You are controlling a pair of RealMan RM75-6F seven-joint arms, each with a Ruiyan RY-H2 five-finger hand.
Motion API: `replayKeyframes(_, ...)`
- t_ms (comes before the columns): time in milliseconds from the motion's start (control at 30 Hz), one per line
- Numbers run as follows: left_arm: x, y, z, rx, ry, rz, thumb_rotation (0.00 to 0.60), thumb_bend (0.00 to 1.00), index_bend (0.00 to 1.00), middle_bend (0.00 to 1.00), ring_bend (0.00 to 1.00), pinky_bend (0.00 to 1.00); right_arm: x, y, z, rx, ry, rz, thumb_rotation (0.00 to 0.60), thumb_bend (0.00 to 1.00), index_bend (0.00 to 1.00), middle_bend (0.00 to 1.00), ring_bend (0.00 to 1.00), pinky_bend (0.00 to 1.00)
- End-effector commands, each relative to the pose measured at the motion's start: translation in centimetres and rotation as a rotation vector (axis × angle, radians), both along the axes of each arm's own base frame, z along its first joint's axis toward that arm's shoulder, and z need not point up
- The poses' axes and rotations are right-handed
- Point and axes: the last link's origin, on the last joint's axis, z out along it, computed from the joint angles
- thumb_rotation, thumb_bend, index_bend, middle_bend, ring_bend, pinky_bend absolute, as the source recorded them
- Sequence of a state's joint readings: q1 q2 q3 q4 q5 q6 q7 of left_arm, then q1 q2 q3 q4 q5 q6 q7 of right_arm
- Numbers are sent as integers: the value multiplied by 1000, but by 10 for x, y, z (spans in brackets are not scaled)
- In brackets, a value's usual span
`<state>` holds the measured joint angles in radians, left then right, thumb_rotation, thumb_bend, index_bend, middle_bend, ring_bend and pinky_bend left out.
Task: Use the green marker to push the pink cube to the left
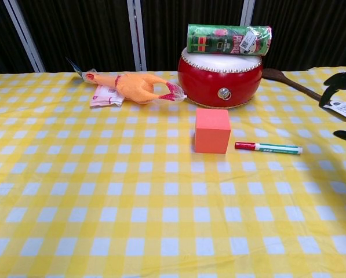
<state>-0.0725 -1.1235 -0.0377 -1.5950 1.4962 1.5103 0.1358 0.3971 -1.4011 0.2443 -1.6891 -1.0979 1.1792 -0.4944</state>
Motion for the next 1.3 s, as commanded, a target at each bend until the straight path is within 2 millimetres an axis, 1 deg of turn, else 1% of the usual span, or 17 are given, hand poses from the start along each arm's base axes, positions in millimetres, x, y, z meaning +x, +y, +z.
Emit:
replayKeyframes(33,0,1,0,-4,-4,5,600,13,0,0,0,0,8,-14,-17,9,11,-16,600,354,341,125,0,47)
replayKeyframes(233,0,1,-1,-16,-11,13,600,13,0,0,0,0,13,-23,-35,32,-14,-62,600,353,341,125,0,46)
replayKeyframes(567,-2,4,-1,-23,-20,31,600,13,0,0,0,0,24,-37,-55,65,-42,-127,600,353,341,125,0,47)
replayKeyframes(933,-2,5,0,-28,-32,34,600,13,0,0,0,0,11,-49,-71,52,-6,-176,600,353,398,144,0,47)
replayKeyframes(1300,-2,6,-1,-27,-36,39,600,13,0,0,0,0,7,-53,-82,19,-29,-174,600,353,399,146,0,46)
